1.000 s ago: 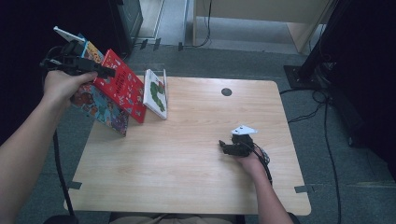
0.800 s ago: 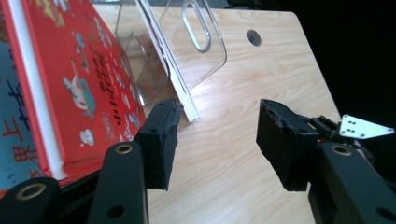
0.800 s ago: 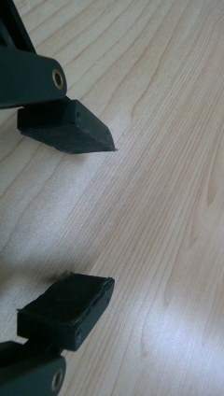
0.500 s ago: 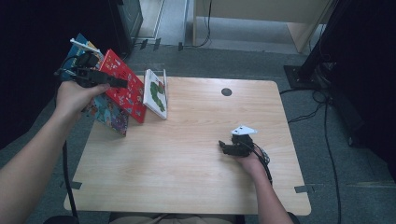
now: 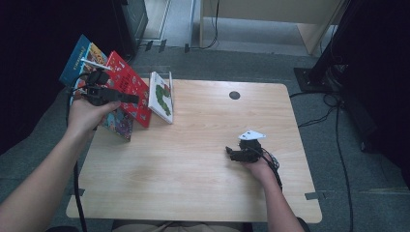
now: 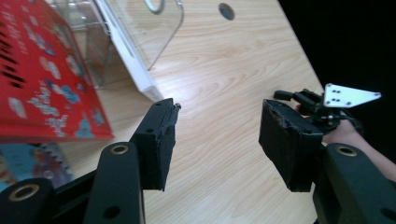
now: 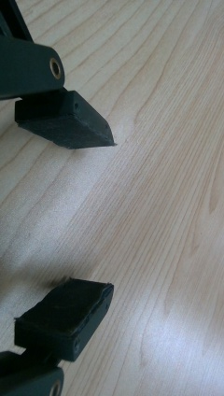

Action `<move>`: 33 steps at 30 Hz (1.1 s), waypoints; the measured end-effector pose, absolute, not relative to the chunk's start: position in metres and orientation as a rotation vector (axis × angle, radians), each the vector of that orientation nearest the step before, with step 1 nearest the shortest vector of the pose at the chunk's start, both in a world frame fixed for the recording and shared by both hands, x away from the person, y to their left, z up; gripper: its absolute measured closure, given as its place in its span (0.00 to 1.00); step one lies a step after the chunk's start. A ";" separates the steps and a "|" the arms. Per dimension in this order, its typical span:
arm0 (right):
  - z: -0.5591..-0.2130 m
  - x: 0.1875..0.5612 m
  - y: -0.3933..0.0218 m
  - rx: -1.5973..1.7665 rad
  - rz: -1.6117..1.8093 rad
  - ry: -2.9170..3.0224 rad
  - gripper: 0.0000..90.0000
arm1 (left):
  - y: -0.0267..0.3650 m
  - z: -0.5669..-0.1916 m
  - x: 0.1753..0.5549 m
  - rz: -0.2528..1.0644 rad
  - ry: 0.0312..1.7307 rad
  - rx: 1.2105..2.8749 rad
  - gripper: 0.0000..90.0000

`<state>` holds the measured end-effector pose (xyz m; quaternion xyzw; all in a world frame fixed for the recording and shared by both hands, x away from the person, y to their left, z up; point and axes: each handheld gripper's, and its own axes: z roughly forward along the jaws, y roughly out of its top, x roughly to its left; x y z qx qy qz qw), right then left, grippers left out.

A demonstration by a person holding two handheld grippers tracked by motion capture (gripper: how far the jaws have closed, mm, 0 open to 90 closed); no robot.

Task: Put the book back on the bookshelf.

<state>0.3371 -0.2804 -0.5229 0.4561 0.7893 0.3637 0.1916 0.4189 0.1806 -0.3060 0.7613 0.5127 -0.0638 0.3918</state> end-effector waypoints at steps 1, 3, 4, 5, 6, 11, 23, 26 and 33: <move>-0.523 0.337 -0.280 1.280 1.020 2.218 0.26 | 0.179 -0.308 0.417 -0.155 1.296 1.932 0.51; -0.523 0.337 -0.280 1.279 1.019 2.219 0.26 | 0.177 -0.313 0.415 -0.180 1.289 1.922 0.51; -0.523 0.337 -0.280 1.279 1.020 2.219 0.26 | 0.176 -0.314 0.414 -0.181 1.286 1.923 0.51; -0.523 0.337 -0.280 1.279 1.020 2.219 0.26 | 0.175 -0.316 0.412 -0.177 1.283 1.926 0.51; -0.523 0.337 -0.280 1.280 1.020 2.219 0.26 | 0.173 -0.317 0.411 -0.178 1.275 1.926 0.51; -0.523 0.337 -0.280 1.279 1.021 2.220 0.25 | 0.169 -0.327 0.404 -0.183 1.254 1.908 0.51; -0.523 0.338 -0.280 1.270 1.020 2.230 0.23 | 0.163 -0.362 0.391 -0.201 1.240 1.891 0.50; -0.523 0.338 -0.280 1.270 1.020 2.229 0.23 | 0.160 -0.371 0.389 -0.195 1.232 1.904 0.50; -0.523 0.338 -0.280 1.270 1.019 2.230 0.23 | 0.153 -0.391 0.383 -0.183 1.216 1.946 0.50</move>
